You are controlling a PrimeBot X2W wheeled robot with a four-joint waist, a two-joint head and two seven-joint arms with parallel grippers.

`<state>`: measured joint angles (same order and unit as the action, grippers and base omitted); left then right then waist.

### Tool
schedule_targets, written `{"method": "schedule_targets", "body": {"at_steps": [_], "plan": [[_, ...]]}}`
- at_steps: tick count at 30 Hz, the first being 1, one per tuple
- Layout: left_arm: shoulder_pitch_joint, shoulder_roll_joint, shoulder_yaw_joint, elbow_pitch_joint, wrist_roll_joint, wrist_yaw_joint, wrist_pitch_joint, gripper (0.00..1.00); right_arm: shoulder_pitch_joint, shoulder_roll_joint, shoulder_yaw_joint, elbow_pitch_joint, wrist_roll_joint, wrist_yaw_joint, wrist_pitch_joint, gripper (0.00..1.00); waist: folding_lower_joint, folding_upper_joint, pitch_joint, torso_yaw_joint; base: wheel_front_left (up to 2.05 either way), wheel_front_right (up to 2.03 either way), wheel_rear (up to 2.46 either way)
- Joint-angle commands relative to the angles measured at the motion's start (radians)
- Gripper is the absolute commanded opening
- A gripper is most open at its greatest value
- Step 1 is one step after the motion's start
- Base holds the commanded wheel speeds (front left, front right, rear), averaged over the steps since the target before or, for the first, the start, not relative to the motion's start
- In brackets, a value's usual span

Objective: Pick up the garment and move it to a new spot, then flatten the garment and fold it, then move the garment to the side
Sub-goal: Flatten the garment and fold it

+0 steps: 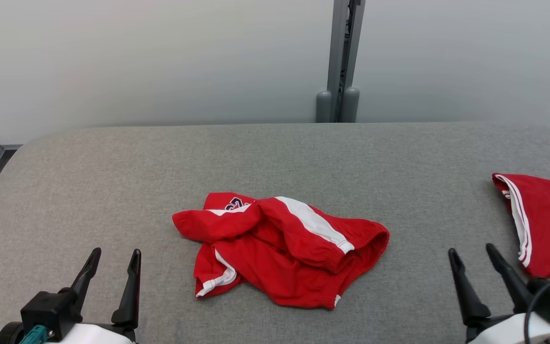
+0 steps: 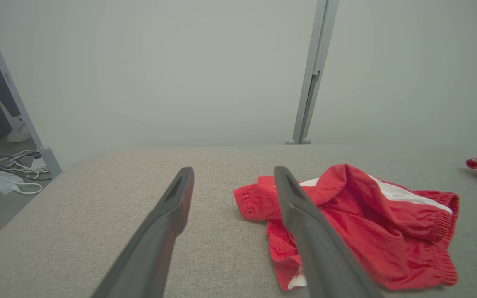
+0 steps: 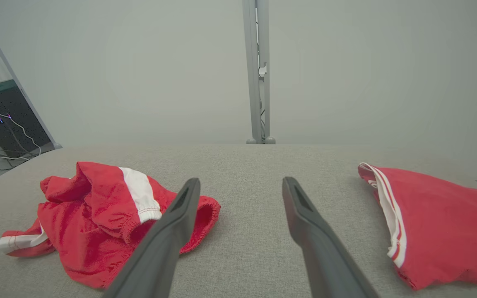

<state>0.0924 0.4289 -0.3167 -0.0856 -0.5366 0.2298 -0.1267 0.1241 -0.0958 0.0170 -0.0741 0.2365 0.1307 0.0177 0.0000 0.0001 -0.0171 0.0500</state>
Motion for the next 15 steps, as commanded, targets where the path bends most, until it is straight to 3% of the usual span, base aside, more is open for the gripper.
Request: {"method": "schedule_targets", "body": {"at_steps": [1, 7, 15], "plan": [[-0.019, 0.004, -0.002, 0.001, 0.009, -0.002, -0.001, 1.00, -0.012, -0.008, 0.020, 0.016, 0.010, 0.000, 0.009, 1.00, 0.0000, -0.0001, 0.008, 0.009, 0.00, 0.00, 0.00], [-0.053, 0.002, -0.015, 0.008, 0.017, -0.011, 0.005, 1.00, -0.061, -0.028, 0.143, 0.087, 0.052, 0.000, 0.026, 1.00, 0.0000, -0.0001, 0.049, 0.040, 0.00, 0.00, 0.00], [-0.131, -0.021, -0.037, 0.038, 0.028, -0.036, -0.019, 1.00, -0.185, -0.020, 0.329, 0.287, 0.147, 0.000, -0.007, 1.00, 0.0000, -0.0001, 0.117, 0.090, 0.00, 0.00, 0.00]]}}
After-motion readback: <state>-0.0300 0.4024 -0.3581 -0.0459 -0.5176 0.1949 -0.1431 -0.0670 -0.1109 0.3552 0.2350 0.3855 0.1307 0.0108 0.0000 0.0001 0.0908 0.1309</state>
